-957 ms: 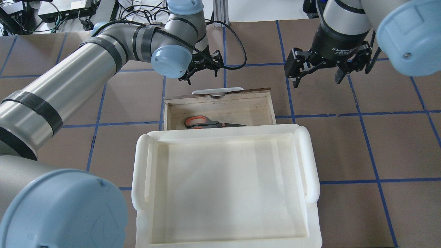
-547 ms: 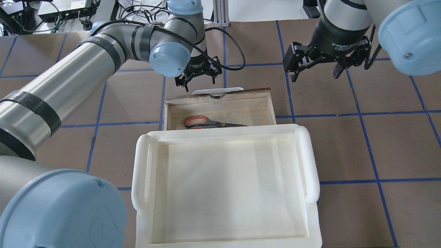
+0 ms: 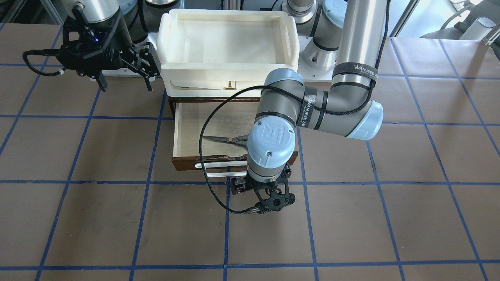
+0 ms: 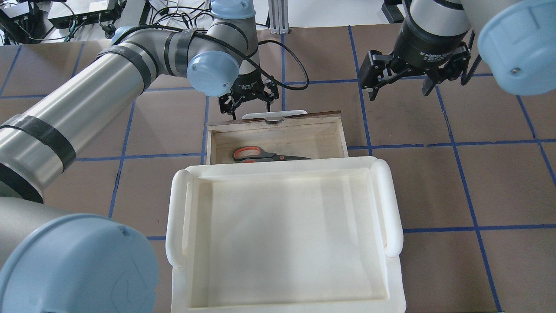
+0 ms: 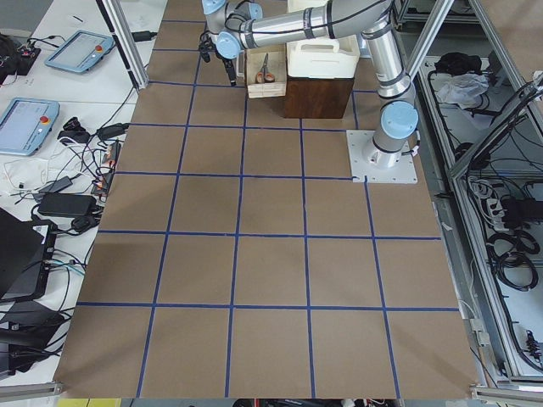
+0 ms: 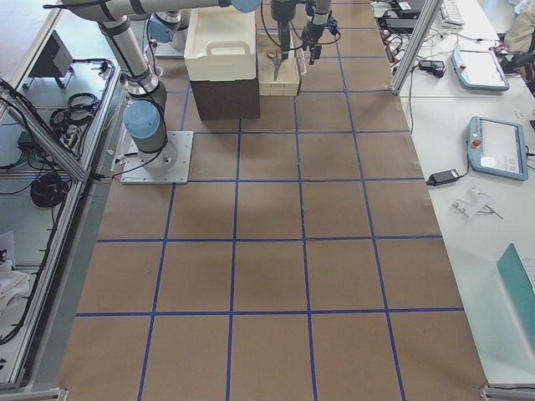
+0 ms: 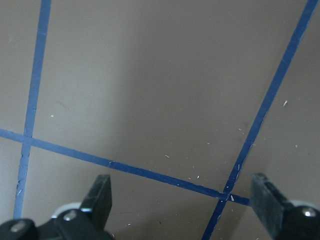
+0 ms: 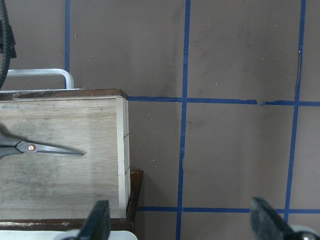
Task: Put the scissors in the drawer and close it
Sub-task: 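Move the left gripper over the drawer's white handle, then push the drawer front away from the robot with the left gripper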
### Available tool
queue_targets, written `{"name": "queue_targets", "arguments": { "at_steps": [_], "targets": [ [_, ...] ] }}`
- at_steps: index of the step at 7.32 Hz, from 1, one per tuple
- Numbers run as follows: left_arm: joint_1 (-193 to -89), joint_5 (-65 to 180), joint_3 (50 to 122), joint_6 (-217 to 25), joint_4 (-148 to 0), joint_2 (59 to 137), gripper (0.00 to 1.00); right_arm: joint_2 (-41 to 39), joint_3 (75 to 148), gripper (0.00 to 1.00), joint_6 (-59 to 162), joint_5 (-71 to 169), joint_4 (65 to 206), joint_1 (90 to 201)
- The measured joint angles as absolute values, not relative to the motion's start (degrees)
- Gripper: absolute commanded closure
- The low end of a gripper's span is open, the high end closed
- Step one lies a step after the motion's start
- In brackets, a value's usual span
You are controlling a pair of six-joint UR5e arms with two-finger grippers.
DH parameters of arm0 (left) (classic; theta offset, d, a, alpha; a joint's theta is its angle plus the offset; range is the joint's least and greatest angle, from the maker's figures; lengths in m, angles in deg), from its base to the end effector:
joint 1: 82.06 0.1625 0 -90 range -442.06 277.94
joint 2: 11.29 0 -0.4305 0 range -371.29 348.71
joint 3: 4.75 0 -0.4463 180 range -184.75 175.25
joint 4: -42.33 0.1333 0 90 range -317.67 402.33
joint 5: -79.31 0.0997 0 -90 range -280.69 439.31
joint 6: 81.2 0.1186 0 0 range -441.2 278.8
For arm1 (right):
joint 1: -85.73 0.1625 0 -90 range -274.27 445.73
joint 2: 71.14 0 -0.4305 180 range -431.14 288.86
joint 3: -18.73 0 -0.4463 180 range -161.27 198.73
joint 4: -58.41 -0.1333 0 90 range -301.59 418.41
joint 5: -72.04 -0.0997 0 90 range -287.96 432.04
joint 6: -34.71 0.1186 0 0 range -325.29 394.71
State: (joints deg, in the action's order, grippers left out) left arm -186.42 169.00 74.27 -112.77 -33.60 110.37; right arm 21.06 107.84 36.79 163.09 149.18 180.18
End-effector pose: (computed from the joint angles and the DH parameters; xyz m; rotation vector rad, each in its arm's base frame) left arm -0.3105 -0.6729 0.2420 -0.4639 3.0621 0.1679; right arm 0.1724 -0.5248 0.5051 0.0637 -3.1247 0.1068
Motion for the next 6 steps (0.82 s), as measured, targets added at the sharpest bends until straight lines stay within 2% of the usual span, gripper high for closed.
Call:
{"name": "queue_targets", "arguments": {
  "at_steps": [6],
  "targets": [
    [-186.18, 167.62, 74.10, -112.23, -40.12, 109.56, 0.00, 21.08, 108.11, 0.00, 37.86, 162.78, 149.07, 180.21]
  ]
}}
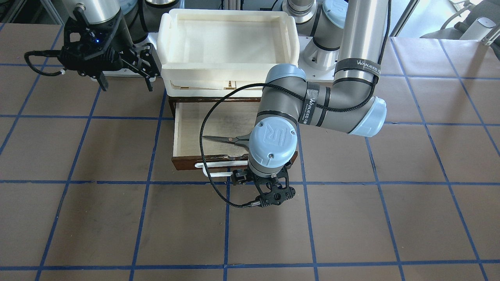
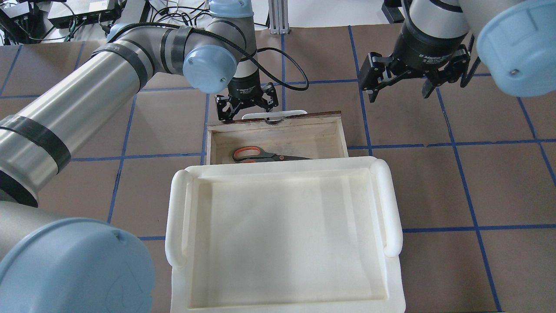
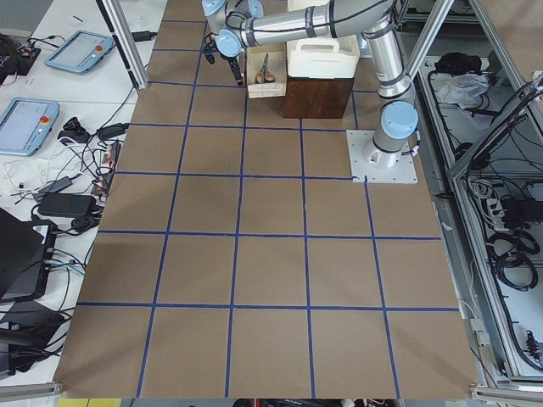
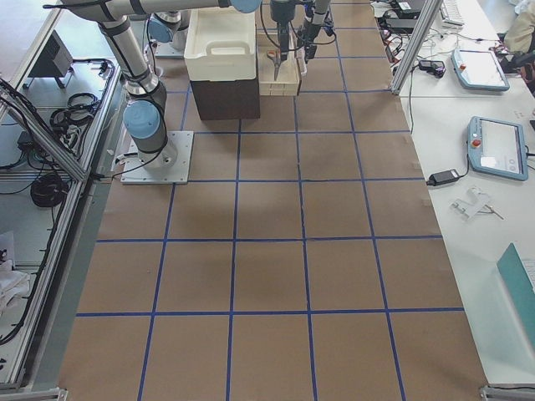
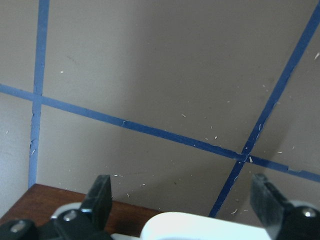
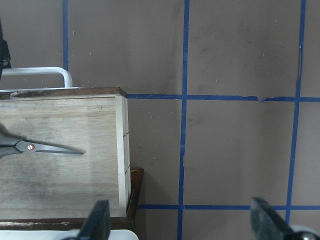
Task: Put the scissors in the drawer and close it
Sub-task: 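Push the drawer front away from the robot with the left gripper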
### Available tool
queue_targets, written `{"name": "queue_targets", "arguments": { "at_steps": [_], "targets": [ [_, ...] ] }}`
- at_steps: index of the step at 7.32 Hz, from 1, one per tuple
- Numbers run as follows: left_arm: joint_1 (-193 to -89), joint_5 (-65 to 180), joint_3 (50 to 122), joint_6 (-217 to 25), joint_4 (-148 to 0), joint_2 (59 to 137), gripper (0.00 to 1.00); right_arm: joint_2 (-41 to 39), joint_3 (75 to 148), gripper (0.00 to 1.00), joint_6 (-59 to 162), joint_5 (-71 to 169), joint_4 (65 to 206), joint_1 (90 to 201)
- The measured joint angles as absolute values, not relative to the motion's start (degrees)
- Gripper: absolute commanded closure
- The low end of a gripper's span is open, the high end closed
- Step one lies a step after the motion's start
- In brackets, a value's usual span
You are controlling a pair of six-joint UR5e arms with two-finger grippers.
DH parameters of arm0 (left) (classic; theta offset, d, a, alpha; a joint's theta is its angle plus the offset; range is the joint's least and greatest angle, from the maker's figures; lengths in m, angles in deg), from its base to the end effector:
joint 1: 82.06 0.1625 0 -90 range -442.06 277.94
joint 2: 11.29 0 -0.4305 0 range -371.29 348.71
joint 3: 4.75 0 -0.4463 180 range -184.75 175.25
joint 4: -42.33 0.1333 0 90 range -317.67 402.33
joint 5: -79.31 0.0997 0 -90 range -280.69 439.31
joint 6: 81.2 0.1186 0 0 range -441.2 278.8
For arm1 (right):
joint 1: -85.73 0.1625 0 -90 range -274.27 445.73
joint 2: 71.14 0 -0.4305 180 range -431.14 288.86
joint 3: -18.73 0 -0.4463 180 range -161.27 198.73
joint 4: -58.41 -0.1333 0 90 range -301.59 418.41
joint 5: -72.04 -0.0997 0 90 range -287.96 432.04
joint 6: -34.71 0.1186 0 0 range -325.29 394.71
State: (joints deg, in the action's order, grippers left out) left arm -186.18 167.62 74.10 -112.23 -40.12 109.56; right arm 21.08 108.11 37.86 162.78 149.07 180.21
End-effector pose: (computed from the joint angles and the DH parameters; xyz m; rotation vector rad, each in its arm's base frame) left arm -0.3067 -0.6585 0.2448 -0.4563 3.0368 0.3192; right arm 0.1732 -0.5239 0.5025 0.0357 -3.1311 0.0968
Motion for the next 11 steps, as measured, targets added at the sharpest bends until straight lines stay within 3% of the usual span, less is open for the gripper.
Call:
{"name": "queue_targets", "arguments": {
  "at_steps": [11],
  "targets": [
    [-186.60, 166.52, 73.71, -111.70, -50.29, 106.55, 0.00, 21.14, 108.11, 0.00, 39.72, 163.02, 150.00, 180.22]
  ]
}}
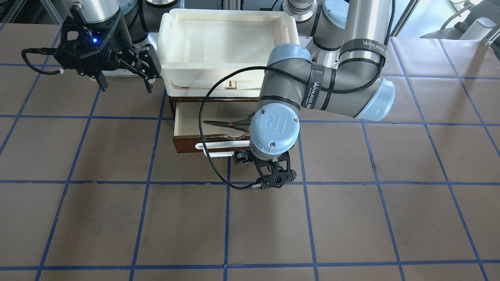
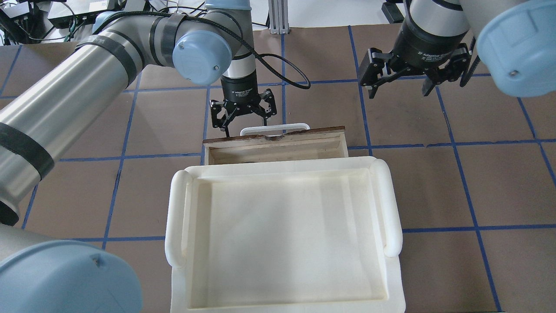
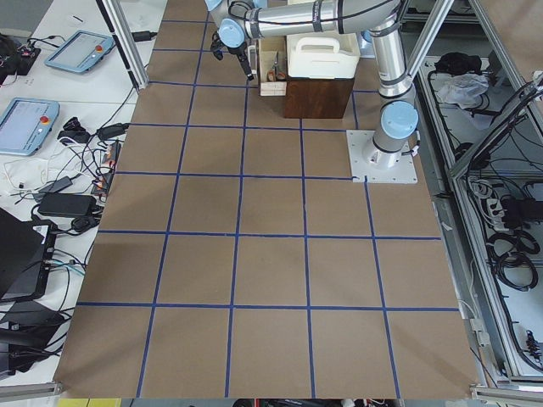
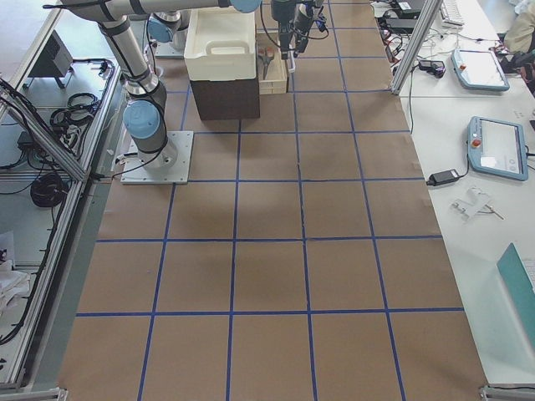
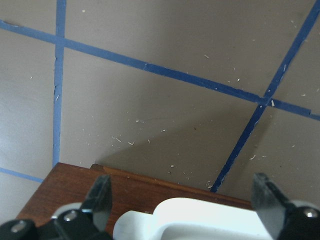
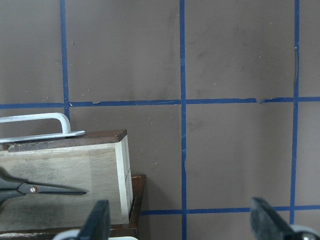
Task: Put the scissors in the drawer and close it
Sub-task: 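Push the drawer front away from the robot with the left gripper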
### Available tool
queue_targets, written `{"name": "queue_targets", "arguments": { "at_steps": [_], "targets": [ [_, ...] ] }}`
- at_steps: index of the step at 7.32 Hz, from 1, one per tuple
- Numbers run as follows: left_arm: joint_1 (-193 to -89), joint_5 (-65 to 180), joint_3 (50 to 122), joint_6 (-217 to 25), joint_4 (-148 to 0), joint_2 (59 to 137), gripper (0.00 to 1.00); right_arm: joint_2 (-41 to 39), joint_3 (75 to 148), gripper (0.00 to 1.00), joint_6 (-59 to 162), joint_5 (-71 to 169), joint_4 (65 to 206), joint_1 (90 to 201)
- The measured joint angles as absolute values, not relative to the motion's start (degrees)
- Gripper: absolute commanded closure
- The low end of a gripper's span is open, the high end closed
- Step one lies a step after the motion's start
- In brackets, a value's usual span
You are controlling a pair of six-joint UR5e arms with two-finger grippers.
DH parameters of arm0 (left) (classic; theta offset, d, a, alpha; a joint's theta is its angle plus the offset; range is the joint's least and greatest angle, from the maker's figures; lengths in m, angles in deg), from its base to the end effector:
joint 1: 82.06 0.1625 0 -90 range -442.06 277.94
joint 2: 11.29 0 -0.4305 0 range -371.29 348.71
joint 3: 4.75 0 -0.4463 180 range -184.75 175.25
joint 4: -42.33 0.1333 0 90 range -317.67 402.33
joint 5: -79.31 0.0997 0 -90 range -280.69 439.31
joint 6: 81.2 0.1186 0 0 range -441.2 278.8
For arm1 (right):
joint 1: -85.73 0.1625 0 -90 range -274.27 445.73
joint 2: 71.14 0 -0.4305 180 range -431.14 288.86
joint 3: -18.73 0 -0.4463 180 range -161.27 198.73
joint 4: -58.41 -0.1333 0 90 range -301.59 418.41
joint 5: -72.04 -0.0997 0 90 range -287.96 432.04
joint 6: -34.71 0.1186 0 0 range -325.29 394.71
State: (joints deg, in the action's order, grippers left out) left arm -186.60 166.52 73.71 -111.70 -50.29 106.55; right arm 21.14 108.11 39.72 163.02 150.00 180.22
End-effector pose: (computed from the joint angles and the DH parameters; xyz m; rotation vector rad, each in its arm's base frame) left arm -0.3067 -0.6284 0.2735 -0.4314 2.9891 0.4930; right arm 0.1729 -0.5254 0.5048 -0.0152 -3.1285 0.1244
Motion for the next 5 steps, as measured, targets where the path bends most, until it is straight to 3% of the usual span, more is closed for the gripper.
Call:
{"name": "queue_targets", "arguments": {
  "at_steps": [5],
  "targets": [
    [-187.40, 166.55, 74.28, -111.68, -54.23, 106.10, 0.00, 21.14, 108.17, 0.00, 39.63, 163.10, 150.08, 180.25]
  ]
}}
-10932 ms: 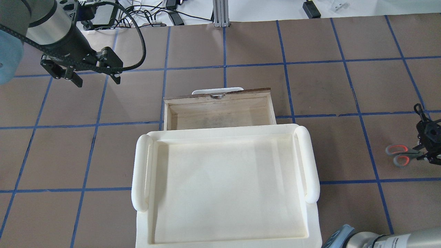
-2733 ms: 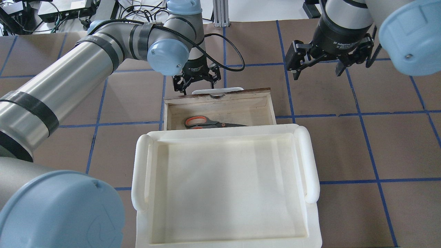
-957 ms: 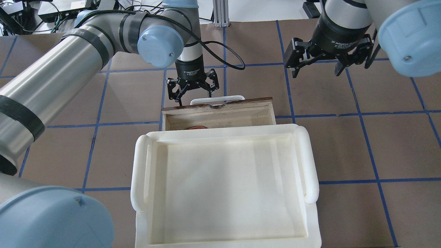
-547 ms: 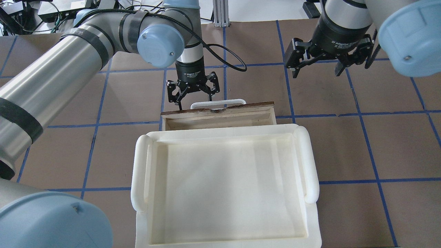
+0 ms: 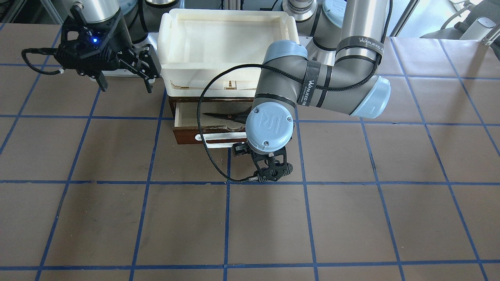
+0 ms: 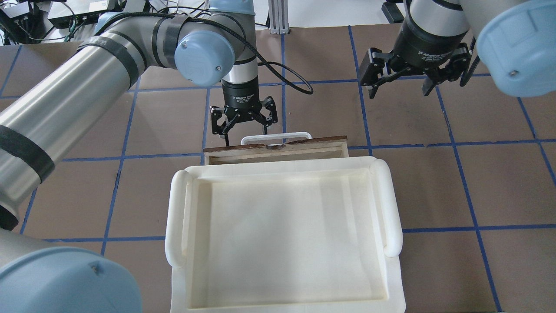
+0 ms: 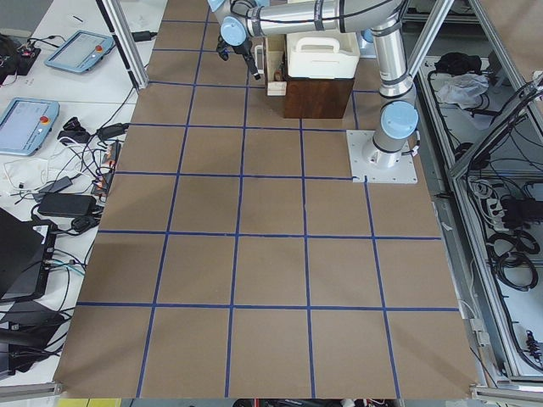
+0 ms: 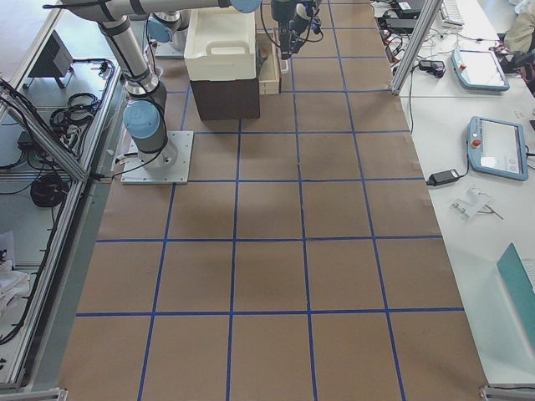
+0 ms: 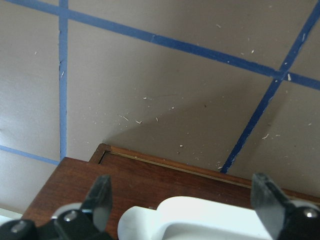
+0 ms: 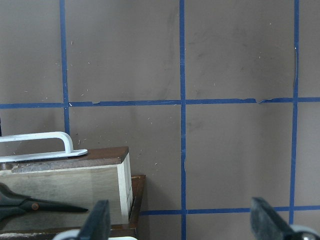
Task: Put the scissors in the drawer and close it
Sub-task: 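Push the drawer front away from the robot with the left gripper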
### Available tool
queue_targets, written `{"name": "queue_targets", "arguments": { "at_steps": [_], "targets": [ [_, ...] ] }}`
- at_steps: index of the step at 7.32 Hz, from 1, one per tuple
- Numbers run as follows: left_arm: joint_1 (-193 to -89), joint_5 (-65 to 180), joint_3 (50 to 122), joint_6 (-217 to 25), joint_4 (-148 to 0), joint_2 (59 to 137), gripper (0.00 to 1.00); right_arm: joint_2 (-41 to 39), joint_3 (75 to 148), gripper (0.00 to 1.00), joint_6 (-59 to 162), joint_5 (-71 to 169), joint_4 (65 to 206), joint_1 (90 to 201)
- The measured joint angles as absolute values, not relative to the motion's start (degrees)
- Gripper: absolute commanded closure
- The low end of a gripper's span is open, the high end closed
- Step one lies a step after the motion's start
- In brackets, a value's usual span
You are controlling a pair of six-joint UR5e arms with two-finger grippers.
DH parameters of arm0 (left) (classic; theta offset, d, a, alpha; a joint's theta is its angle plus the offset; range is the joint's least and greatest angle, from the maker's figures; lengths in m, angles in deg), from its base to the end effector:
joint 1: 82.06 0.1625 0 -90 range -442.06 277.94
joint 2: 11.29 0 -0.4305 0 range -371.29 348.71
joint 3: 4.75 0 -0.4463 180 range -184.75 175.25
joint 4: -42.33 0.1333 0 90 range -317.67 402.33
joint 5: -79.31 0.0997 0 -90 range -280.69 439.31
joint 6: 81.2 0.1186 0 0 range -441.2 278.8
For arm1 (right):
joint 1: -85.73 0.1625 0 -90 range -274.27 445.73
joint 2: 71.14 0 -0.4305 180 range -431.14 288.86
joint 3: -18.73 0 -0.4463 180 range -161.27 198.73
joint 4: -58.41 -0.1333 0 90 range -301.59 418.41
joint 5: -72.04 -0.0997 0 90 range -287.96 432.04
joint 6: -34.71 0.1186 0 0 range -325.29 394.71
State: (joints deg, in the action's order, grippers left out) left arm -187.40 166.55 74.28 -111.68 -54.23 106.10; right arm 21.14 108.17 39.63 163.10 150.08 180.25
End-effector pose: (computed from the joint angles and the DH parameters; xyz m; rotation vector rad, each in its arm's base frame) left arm -0.3118 -0.6110 0.2706 -0.4061 2.9452 0.5845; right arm 0.1730 -0.5253 0.5044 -0.0121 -3.1271 0.1251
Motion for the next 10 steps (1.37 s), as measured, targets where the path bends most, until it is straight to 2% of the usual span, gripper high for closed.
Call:
{"name": "queue_targets", "arguments": {
  "at_steps": [10],
  "targets": [
    [-189.86, 167.05, 76.86, -111.18, -59.02, 105.22, 0.00, 21.14, 108.20, 0.00, 39.63, 162.93, 150.14, 180.30]
  ]
}}
